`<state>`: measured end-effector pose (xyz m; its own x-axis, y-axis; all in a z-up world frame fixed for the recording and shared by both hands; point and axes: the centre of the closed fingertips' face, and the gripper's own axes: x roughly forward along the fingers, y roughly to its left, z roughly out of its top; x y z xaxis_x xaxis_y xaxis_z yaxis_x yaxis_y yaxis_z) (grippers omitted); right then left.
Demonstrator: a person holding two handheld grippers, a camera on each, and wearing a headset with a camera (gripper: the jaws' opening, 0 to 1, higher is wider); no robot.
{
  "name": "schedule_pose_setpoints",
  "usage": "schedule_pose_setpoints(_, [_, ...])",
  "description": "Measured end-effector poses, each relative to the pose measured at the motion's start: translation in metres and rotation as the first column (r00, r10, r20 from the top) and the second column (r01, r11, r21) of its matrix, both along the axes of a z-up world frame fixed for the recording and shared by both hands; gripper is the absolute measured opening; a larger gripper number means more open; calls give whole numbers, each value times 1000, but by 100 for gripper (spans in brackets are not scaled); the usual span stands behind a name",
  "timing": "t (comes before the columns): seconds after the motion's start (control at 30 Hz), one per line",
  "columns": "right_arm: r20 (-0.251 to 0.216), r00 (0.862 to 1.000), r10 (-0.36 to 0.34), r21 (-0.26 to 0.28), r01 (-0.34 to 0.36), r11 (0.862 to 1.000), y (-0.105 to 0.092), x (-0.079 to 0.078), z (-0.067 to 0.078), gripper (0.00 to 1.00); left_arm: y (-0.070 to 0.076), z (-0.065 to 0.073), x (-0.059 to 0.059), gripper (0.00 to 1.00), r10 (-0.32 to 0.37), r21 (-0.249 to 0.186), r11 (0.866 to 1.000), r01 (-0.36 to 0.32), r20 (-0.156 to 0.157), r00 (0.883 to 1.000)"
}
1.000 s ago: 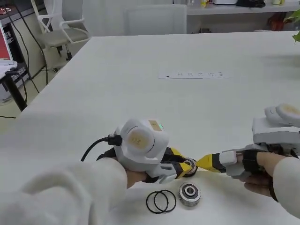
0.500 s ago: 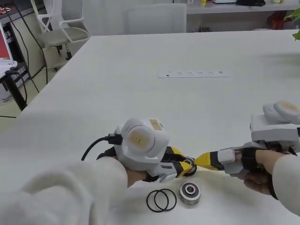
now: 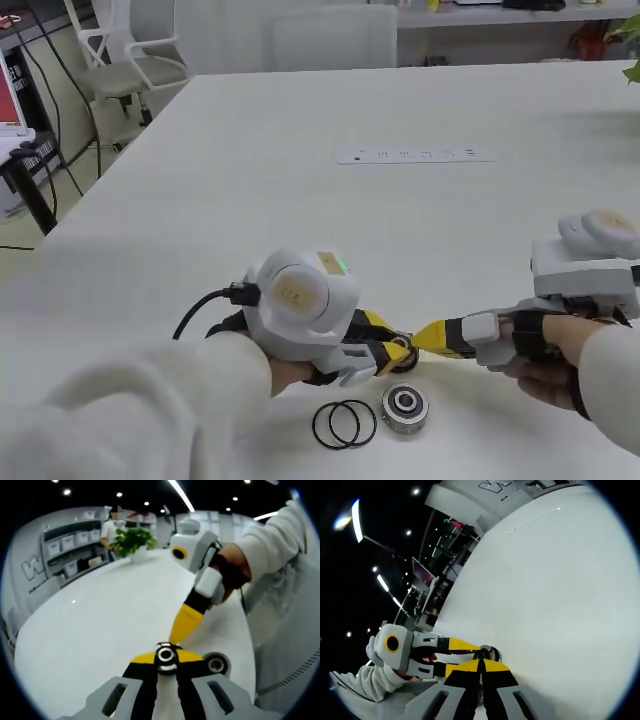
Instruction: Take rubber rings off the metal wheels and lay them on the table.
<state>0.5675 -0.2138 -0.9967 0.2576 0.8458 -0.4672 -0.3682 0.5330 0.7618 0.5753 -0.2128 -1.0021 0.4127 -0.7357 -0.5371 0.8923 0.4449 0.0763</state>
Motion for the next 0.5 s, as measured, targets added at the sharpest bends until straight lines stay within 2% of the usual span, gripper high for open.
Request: schedule_pose_setpoints(0.5, [16,1000,17,10,-17,1000,5,-1,4,0,0,0,0,14,-1,-2,1000,1,1,1000])
